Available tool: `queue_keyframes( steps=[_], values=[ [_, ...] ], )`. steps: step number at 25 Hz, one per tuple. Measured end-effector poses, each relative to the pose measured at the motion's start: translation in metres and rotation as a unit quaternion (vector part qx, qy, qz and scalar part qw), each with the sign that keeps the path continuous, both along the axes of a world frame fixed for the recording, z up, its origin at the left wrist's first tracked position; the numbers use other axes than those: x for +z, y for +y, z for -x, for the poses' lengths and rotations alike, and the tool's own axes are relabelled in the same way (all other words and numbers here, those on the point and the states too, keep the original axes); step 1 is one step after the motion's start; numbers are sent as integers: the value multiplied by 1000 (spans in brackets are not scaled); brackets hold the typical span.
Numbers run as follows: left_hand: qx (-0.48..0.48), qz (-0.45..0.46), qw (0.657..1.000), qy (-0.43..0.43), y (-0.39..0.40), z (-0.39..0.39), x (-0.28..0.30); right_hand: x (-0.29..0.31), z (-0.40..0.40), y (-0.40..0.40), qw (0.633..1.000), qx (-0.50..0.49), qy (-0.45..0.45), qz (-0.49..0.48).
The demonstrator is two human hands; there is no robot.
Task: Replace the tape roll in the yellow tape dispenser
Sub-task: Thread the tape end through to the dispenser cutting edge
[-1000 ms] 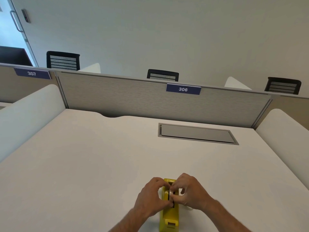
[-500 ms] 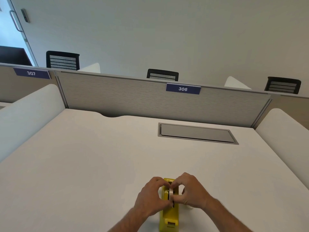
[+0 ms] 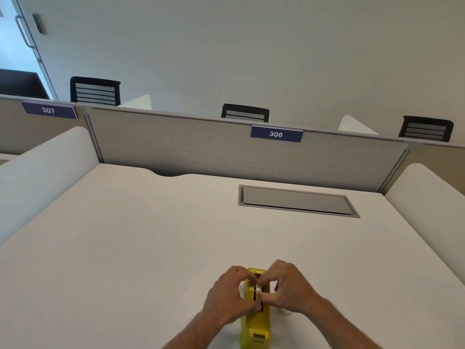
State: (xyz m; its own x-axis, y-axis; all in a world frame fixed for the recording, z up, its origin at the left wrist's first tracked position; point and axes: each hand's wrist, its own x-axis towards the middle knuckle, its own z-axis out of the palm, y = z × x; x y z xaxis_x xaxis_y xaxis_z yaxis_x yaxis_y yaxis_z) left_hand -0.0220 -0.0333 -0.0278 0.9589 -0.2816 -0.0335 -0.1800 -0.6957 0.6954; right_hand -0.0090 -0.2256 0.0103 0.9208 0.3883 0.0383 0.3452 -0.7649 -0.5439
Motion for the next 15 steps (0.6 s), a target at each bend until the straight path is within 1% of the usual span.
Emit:
queue_keyframes(
  steps=[3, 11, 15],
  values=[
    [2, -1, 1000, 4, 0, -1, 0, 0, 1, 0, 1000, -2, 7, -1],
    [3, -6, 1000, 8, -1, -1, -1, 0, -3, -2, 998, -30, 35, -53],
    [-1, -6, 1000, -5, -1, 0, -1, -1, -1, -2, 999, -21, 24, -31]
  ],
)
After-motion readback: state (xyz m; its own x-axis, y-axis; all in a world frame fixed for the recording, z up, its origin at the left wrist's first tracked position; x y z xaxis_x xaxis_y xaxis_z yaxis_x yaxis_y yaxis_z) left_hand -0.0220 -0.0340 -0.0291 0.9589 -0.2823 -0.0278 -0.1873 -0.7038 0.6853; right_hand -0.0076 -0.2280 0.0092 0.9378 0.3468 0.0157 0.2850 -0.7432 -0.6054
